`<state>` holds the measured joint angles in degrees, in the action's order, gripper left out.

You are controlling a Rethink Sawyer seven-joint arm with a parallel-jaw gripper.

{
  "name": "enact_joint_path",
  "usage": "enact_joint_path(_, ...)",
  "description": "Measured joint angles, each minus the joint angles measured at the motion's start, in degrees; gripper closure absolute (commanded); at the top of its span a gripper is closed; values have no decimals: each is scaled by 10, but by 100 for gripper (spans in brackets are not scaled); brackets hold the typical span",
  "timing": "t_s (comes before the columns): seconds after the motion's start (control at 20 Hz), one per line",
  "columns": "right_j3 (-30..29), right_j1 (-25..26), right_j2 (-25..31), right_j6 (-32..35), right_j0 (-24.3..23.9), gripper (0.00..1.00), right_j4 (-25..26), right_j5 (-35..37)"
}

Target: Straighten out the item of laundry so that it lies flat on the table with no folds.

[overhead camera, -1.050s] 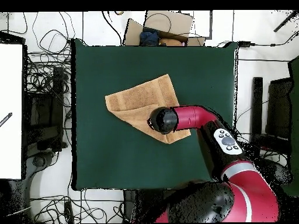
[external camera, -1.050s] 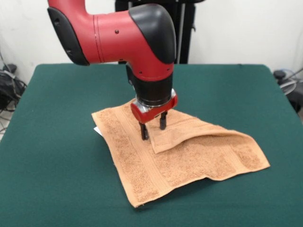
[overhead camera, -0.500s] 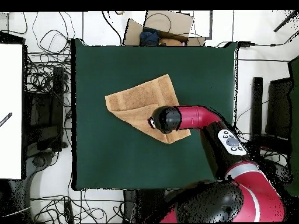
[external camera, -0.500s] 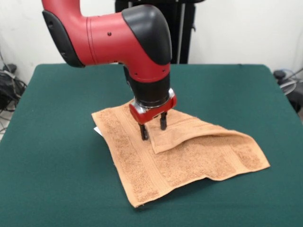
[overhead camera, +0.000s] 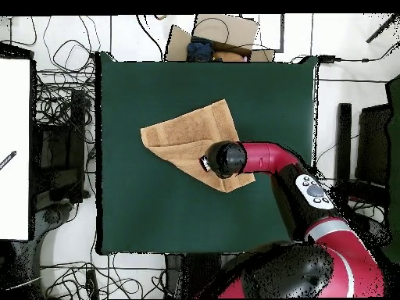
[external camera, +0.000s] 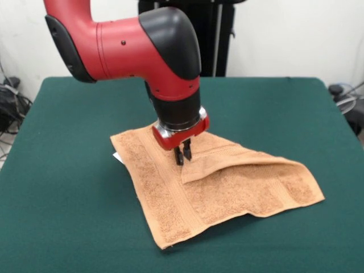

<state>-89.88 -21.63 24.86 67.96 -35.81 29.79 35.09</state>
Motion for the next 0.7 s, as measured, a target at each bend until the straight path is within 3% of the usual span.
enact_joint_path(0.7,3,1,0,0,1,100,-1,5)
